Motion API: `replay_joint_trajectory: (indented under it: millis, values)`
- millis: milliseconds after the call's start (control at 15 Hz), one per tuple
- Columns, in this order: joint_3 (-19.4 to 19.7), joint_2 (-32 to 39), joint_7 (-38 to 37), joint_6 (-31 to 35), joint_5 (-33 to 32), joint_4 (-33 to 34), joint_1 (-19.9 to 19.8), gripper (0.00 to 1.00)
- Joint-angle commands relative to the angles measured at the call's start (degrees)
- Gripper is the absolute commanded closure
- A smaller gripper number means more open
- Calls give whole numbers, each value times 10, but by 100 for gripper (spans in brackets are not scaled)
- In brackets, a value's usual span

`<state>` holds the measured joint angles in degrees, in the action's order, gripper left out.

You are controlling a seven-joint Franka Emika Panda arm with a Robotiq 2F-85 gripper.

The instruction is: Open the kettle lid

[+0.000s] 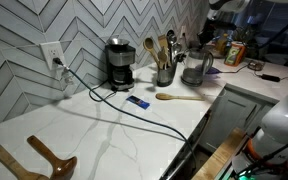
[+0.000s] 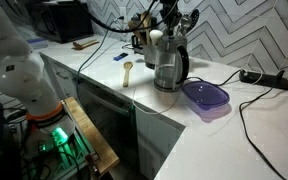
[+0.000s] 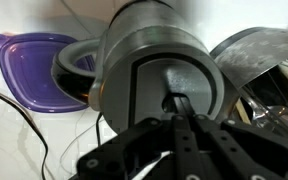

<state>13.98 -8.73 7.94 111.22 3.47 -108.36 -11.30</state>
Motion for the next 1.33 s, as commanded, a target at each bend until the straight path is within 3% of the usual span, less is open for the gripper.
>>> replay_joint_trajectory:
  millis: [0,1267]
  values:
    - [1,19,1,-5,11,14,-1,100]
    - [-10,78,1,-71,-9,53,-5,100]
